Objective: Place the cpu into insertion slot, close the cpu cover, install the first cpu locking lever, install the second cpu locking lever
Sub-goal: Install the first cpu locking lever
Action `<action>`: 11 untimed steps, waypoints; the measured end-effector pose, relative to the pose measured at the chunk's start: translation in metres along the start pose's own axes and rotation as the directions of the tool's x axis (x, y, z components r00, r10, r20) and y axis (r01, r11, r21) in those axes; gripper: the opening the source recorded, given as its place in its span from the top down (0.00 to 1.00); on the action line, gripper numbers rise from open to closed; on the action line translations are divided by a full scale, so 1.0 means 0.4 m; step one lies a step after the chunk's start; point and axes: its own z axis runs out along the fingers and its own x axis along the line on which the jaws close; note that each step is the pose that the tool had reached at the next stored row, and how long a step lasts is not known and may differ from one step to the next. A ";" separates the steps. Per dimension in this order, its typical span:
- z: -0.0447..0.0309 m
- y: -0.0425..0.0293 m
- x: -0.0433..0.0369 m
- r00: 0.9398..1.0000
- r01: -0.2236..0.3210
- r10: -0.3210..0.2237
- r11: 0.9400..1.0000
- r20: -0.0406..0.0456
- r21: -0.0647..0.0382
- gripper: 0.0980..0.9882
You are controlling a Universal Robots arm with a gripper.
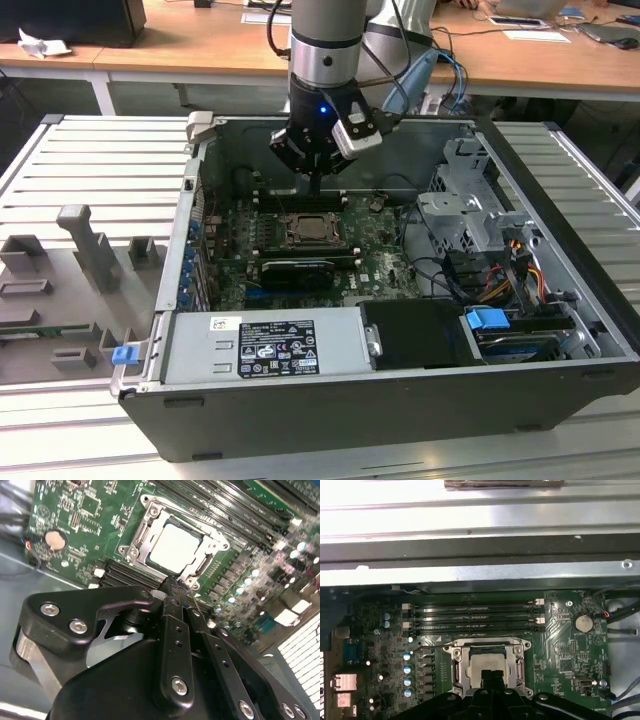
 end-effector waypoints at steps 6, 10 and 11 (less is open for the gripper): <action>0.001 0.000 0.000 0.992 0.125 -0.125 0.992 -0.006 -0.001 0.99; 0.001 0.000 0.000 0.988 0.153 -0.153 0.988 -0.007 -0.001 0.99; 0.001 0.000 0.001 0.988 0.153 -0.153 0.988 -0.007 -0.002 0.99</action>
